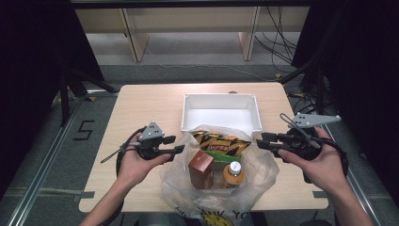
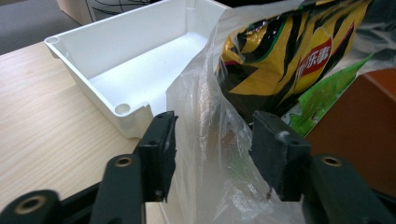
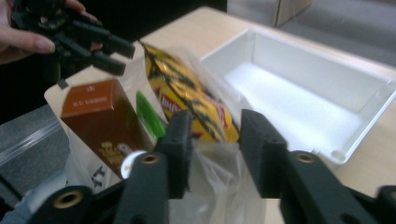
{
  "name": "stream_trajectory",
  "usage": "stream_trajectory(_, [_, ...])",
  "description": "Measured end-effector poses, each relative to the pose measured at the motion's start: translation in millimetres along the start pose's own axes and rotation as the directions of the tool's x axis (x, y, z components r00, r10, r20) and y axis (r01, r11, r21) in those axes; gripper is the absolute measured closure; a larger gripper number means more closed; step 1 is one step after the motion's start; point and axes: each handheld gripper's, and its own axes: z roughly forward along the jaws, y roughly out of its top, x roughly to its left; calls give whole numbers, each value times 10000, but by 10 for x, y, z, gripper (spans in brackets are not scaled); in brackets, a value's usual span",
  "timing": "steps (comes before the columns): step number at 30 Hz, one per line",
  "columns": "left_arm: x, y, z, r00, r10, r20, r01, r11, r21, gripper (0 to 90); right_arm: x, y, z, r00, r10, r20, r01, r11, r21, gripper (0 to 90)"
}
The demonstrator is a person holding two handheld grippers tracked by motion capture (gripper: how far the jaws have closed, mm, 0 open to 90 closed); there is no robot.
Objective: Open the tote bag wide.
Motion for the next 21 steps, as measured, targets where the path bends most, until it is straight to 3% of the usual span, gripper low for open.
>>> stream_trajectory(1, [0,0,0,10000,0,0,0,10000,0,540,0,0,0,10000,0,0,0,10000,0,680])
stream_trajectory(3, [12,-24,49,10000,33,86,-34,9999,103,572,-11,-99,55,10000,-2,-32,4,9971,766,682])
stream_trajectory(5, [25,-44,97,9998,40,178,-46,9994,336,601,-8,-135,71,10000,53,-39,-49,9952,981,681])
stream_trajectory(6, [48,-50,112,9993,293,234,-306,9978,591,601,-4,-170,95,9999,137,-38,-132,9941,1074,682])
stream_trajectory(7, [53,-61,139,9993,223,298,-243,9975,656,620,-13,-193,100,9999,78,-99,-62,9881,1538,691])
stream_trajectory(10, [57,-93,209,9993,118,357,-150,9957,916,676,-6,-276,218,9997,252,-6,-247,9848,1721,727])
stream_trajectory(11, [60,-103,226,9992,194,338,-229,9941,1057,719,-57,-312,271,9999,-12,129,-15,9778,2095,750])
stream_trajectory(12, [72,-116,249,9988,215,443,-266,9928,1170,719,-57,-312,271,9999,-12,129,-15,9778,2095,750])
stream_trajectory(13, [70,-131,271,9991,132,397,-180,9920,1249,763,-72,-357,344,9993,354,150,-378,9738,2243,780])
stream_trajectory(14, [76,-144,293,9990,94,426,-150,9909,1334,763,-72,-357,344,9993,354,150,-378,9738,2243,780])
stream_trajectory(17, [110,-184,363,9989,-218,421,151,9879,1540,859,-137,-470,498,9985,530,116,-541,9552,2910,835])
stream_trajectory(19, [124,-192,378,9990,-187,396,123,9874,1575,873,-145,-505,539,9981,593,187,-622,9560,2868,856])
stream_trajectory(21, [154,-215,412,9994,-248,252,202,9856,1681,885,-177,-540,590,9958,879,271,-919,9465,3092,890])
